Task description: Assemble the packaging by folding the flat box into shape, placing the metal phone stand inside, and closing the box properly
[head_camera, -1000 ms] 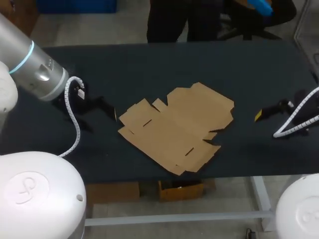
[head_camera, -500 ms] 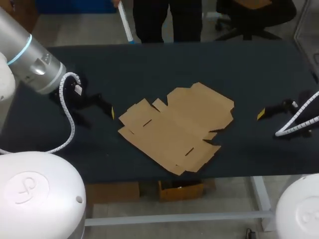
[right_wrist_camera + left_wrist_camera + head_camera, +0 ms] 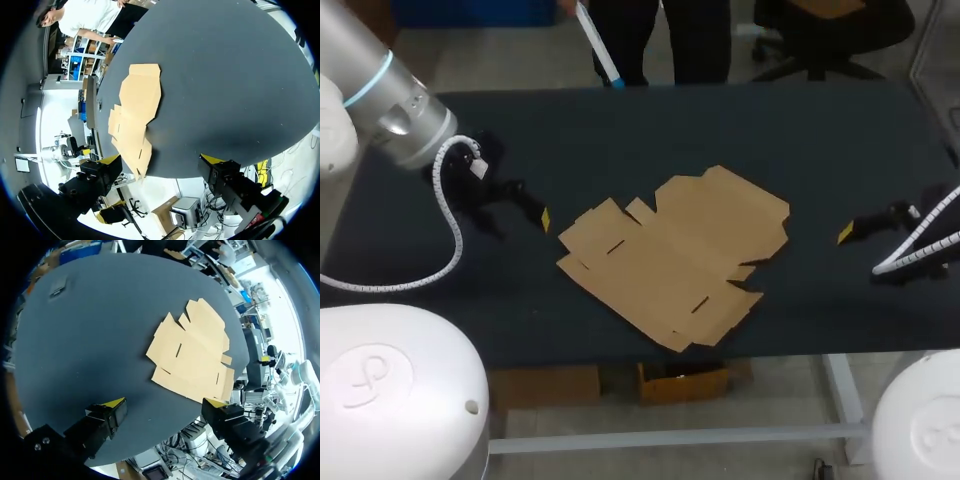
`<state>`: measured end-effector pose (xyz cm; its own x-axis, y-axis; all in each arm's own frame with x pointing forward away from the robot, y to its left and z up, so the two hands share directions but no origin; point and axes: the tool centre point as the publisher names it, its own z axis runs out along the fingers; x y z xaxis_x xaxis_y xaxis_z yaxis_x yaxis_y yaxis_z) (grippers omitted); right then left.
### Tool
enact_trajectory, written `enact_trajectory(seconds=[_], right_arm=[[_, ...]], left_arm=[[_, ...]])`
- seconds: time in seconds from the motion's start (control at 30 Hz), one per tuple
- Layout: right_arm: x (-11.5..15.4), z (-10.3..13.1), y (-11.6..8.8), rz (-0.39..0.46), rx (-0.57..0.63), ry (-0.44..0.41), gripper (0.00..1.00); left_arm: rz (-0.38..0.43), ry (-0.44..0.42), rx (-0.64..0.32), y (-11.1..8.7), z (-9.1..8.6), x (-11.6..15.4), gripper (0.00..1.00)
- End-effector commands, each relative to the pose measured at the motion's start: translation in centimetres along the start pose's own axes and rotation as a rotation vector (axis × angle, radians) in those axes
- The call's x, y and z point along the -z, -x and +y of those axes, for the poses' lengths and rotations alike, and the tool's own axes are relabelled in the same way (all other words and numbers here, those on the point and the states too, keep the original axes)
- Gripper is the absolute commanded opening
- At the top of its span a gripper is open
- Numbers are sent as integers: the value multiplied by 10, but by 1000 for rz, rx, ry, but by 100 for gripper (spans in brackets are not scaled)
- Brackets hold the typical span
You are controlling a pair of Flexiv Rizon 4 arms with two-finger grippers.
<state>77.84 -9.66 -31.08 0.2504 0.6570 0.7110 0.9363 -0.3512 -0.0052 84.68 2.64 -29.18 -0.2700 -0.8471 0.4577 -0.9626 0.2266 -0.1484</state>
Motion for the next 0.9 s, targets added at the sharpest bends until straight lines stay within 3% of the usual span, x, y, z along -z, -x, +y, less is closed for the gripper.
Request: enact_trajectory(seconds=[0.03,0.2,0.7,0.9], right_arm=[[6,-5,1,7,3,7,100],[6,-5,1,7,3,7,100],[6,-5,1,7,3,7,100],[-1,-14,-16,-15,86,-33,100]], left_arm=[[-15,68,-23,2,-15,-6,100],[-10,38,-83,4,-23,-3,100],[-12,37,-85,4,-25,-3,100],[-12,37,-85,4,-25,-3,100]])
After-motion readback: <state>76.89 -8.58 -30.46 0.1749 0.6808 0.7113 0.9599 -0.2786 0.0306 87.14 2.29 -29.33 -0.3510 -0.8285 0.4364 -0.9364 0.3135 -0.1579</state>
